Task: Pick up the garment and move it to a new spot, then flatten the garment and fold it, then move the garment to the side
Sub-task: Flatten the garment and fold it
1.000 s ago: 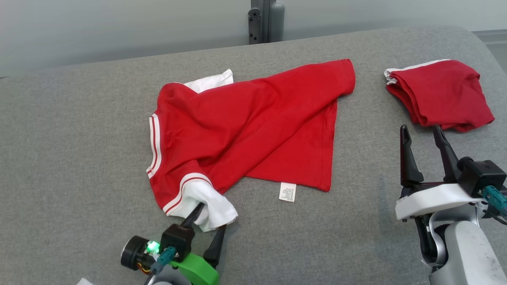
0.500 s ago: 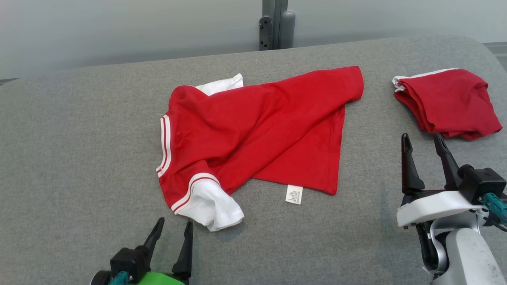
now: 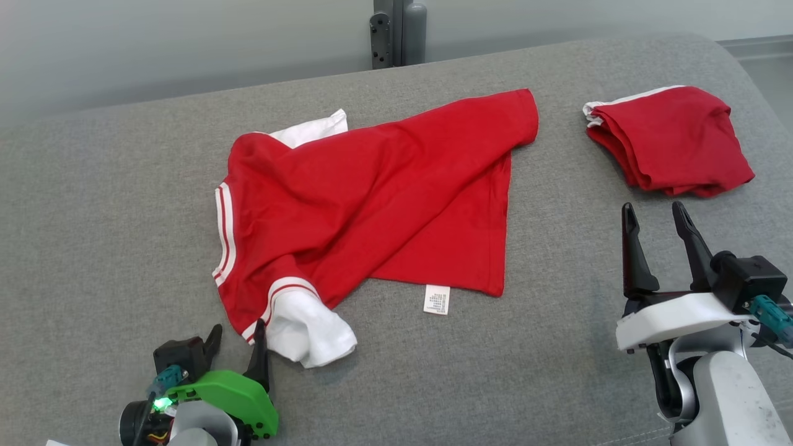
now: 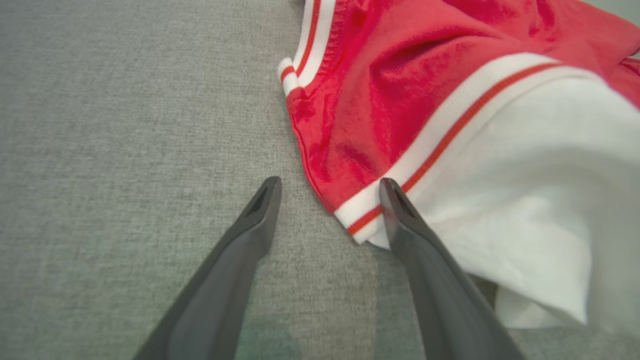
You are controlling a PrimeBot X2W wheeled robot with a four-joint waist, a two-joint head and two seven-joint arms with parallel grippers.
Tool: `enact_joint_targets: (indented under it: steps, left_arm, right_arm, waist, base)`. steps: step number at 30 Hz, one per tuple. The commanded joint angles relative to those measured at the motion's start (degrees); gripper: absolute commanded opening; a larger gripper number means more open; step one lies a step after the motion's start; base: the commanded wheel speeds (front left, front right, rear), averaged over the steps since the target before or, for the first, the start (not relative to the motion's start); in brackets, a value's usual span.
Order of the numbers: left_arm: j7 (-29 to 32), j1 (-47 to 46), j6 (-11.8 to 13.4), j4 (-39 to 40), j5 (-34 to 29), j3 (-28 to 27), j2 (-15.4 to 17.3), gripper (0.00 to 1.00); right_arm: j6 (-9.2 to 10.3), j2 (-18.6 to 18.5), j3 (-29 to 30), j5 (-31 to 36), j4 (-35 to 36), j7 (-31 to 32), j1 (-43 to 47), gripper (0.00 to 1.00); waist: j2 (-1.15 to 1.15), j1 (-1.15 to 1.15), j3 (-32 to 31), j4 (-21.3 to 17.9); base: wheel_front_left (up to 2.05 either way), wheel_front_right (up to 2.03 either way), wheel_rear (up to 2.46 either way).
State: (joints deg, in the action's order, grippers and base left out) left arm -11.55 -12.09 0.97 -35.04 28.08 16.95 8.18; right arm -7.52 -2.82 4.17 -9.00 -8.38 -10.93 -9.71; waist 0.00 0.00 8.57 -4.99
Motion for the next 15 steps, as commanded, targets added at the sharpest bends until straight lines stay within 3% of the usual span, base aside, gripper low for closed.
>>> enact_joint_targets:
  steps: [1, 2, 3, 4, 5, 6, 15]
  left_arm:
    - [0.3, -1.7, -0.6, -1.5, -0.2, 0.2, 0.1, 1.00]
    - [0.3, -2.2, -0.9, -2.6, -0.2, 0.4, 0.1, 1.00]
    - [0.1, -2.6, -1.1, -3.5, -0.2, 0.5, 0.0, 0.80]
    - [-0.2, -3.0, -1.3, -4.4, -0.2, 0.6, -0.1, 0.47]
    - [-0.4, -3.4, -1.6, -5.2, -0.6, 1.0, -0.1, 0.30]
    - [-0.7, -3.8, -1.7, -5.7, -0.9, 1.2, 0.0, 0.02]
    - [-3.2, -9.0, -0.7, -5.0, -4.1, 0.1, 4.3, 0.00]
  right_arm:
    - [0.05, -0.2, 0.0, 0.4, 0.2, 0.0, -0.5, 1.00]
    - [0.06, -0.2, 0.2, 0.5, 0.3, 0.0, -0.5, 1.00]
    - [0.06, -0.2, 0.3, 0.5, 0.3, 0.0, -0.5, 1.00]
    - [0.06, -0.2, 0.4, 0.6, 0.4, 0.1, -0.4, 1.00]
    - [0.05, -0.1, 0.6, 0.7, 0.5, 0.1, -0.3, 1.00]
    - [0.05, -0.1, 0.7, 0.7, 0.6, 0.1, -0.3, 1.00]
    - [0.06, -0.1, 0.9, -0.1, 0.5, -0.2, -1.0, 1.00]
  waist:
    - [0.00, 0.00, 0.6, -0.8]
    - [0.00, 0.00, 0.6, -0.9]
    - [0.00, 0.00, 0.7, -1.0]
    - [0.00, 0.00, 0.8, -1.0]
    - [0.00, 0.00, 0.8, -1.0]
    - [0.00, 0.00, 0.8, -0.9]
    - [0.00, 0.00, 1.9, 0.7]
  base:
    - [0.00, 0.00, 0.00]
    - [0.00, 0.00, 0.00]
    - [0.00, 0.00, 0.00]
    - [0.00, 0.00, 0.00]
    - [0.00, 0.00, 0.00]
    - [0.00, 0.00, 0.00]
    - [0.00, 0.00, 0.00]
